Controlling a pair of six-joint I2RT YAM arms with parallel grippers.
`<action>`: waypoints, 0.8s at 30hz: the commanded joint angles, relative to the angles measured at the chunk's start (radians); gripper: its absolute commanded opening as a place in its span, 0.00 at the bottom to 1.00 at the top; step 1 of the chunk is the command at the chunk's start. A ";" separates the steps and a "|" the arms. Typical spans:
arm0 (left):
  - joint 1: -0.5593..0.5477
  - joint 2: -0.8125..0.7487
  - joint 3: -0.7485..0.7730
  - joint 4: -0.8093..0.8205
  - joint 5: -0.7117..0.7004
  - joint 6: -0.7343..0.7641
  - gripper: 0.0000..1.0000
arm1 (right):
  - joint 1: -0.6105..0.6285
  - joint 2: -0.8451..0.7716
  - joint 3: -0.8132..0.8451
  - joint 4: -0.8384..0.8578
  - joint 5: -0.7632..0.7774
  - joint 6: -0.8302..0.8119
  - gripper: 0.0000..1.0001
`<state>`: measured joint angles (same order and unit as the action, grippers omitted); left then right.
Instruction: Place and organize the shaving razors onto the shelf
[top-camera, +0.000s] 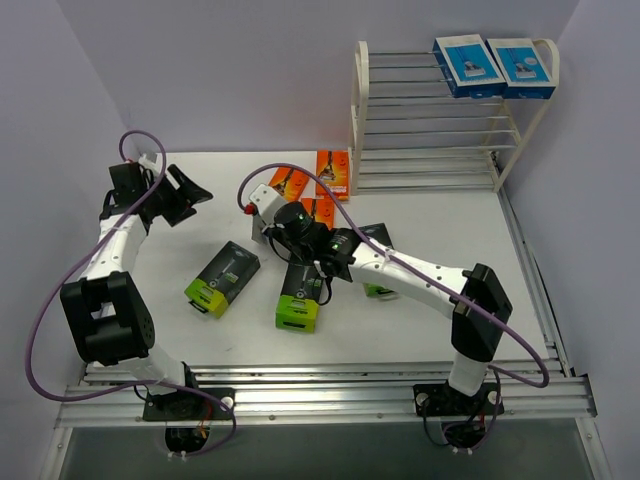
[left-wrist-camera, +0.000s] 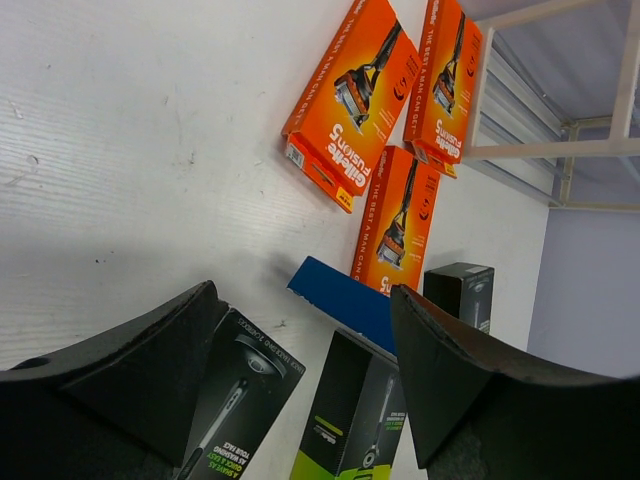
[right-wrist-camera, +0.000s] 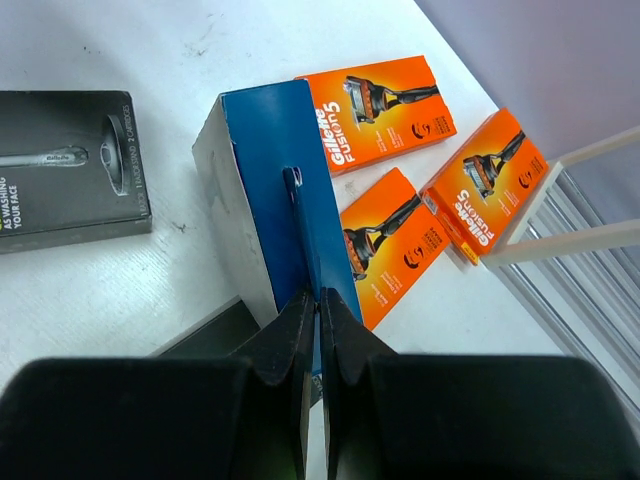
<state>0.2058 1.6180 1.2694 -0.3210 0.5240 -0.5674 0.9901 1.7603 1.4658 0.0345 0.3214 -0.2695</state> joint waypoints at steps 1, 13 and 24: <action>0.006 0.003 -0.007 0.079 0.054 -0.025 0.79 | 0.002 -0.081 0.033 0.054 0.033 0.013 0.00; 0.003 0.002 -0.033 0.168 0.143 -0.058 0.79 | -0.054 -0.146 0.100 0.002 -0.091 0.090 0.00; -0.132 0.002 -0.027 0.163 0.209 -0.241 0.94 | -0.076 -0.263 -0.001 0.001 -0.079 0.087 0.00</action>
<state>0.1455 1.6352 1.2251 -0.1696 0.7086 -0.7574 0.9222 1.5585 1.4899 -0.0032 0.2382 -0.1848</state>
